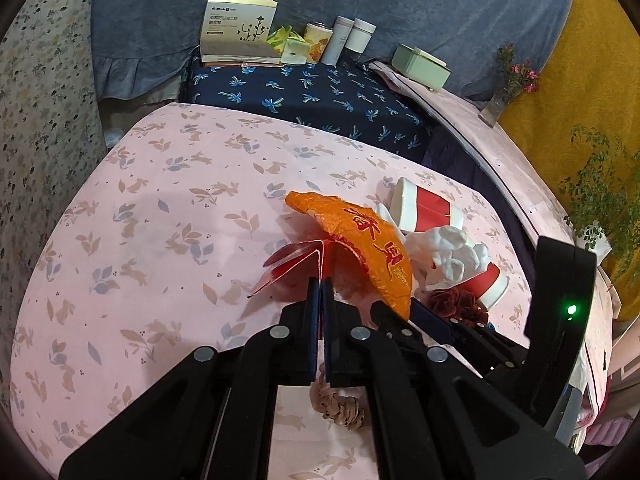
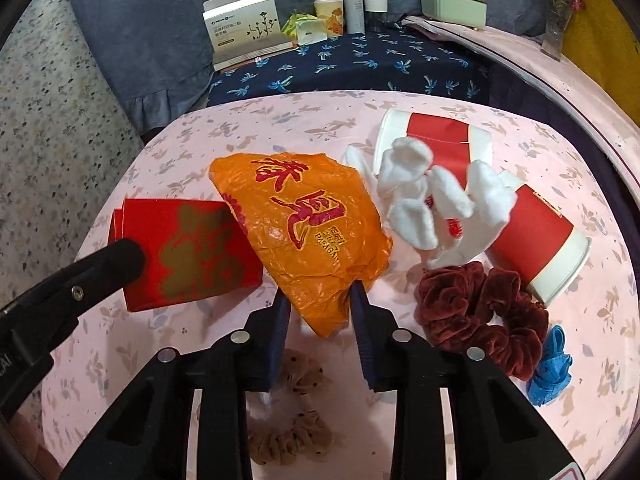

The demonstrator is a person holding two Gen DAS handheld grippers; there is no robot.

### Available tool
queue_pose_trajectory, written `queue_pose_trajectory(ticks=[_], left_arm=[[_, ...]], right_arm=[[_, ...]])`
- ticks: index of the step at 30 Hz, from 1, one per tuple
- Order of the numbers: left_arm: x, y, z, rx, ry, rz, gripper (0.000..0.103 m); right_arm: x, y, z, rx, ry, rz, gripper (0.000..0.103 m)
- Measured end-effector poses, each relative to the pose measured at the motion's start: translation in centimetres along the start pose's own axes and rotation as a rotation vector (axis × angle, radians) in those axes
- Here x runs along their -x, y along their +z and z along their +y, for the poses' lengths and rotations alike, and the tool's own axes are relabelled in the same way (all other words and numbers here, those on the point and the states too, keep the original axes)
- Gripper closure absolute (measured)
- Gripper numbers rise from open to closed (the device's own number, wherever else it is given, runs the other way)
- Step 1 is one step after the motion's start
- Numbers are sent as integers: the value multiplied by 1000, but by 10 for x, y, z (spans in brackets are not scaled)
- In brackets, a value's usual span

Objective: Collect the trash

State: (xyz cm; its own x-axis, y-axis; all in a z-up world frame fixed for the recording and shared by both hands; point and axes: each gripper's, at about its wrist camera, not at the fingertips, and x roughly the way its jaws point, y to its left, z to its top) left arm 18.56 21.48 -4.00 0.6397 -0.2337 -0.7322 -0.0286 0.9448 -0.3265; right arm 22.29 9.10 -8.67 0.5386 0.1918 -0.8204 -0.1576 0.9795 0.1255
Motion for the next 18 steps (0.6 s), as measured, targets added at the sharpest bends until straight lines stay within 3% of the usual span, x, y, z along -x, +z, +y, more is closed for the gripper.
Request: queue_pose_trajectory(ticks=[1, 3, 18], left_arm=[[1, 0, -2, -2, -1, 0, 102], [2, -1, -5, -6, -2, 1, 102], [43, -11, -60, -87, -42, -50, 102]], right_arm=[[2, 1, -1, -3, 2, -5, 92], [7, 2, -2, -10, 12, -9, 99], [83, -7, -34, -82, 24, -123, 99]])
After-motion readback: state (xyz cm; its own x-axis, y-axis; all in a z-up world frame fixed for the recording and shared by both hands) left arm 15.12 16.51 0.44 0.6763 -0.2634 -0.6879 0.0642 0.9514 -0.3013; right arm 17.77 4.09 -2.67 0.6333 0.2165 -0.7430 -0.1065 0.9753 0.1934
